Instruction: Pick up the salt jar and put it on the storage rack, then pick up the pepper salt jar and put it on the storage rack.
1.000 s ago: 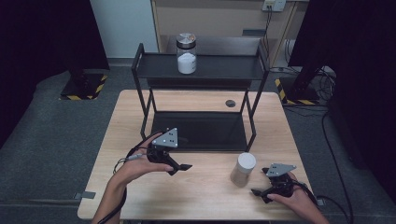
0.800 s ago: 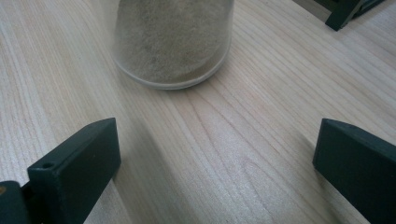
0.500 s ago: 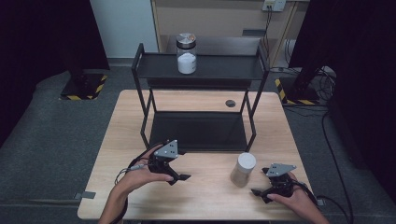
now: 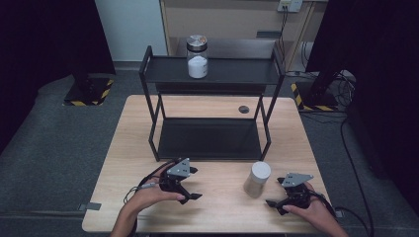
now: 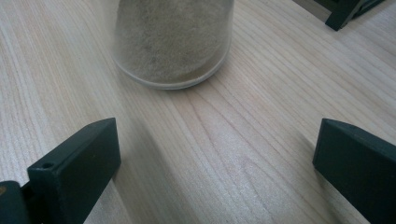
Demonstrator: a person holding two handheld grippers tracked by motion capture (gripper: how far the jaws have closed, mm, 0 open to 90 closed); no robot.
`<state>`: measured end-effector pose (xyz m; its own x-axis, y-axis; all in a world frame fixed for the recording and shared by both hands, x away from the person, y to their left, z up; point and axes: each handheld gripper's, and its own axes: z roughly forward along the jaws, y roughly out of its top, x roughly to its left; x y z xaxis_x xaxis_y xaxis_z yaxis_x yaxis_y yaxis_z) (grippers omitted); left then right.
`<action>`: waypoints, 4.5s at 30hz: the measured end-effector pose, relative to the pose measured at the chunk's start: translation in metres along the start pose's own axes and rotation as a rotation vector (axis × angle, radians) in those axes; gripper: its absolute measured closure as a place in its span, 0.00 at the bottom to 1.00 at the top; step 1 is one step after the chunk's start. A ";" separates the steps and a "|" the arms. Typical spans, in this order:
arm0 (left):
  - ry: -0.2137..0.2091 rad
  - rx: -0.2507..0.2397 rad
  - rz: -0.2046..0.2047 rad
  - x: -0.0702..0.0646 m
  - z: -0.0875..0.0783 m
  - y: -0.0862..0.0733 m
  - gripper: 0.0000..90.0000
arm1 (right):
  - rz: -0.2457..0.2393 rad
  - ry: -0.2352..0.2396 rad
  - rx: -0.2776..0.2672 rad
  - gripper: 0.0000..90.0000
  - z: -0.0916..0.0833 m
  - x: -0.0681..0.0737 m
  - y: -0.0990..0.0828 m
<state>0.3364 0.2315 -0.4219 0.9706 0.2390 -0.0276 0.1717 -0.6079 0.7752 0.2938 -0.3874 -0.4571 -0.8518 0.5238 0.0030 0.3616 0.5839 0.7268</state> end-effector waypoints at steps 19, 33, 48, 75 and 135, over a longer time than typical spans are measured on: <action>0.003 0.032 -0.018 -0.001 0.009 -0.013 0.08 | 0.000 0.000 0.000 0.02 0.000 0.000 0.000; 0.008 0.060 -0.008 -0.002 0.014 -0.016 0.08 | 0.000 0.000 0.000 0.02 0.000 0.000 0.000; 0.001 0.092 0.002 -0.003 0.022 -0.018 0.08 | 0.000 0.000 0.000 0.02 0.000 0.000 0.000; 0.037 0.099 0.008 -0.011 0.026 -0.018 0.00 | 0.000 -0.007 0.003 0.02 0.000 0.002 0.000; 0.048 0.098 -0.007 -0.014 0.026 -0.018 0.00 | 0.014 0.084 -0.202 0.18 -0.014 0.002 0.037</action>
<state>0.3245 0.2197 -0.4518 0.9604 0.2786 -0.0008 0.1968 -0.6765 0.7097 0.3003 -0.3733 -0.4204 -0.8789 0.4726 0.0646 0.2972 0.4367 0.8491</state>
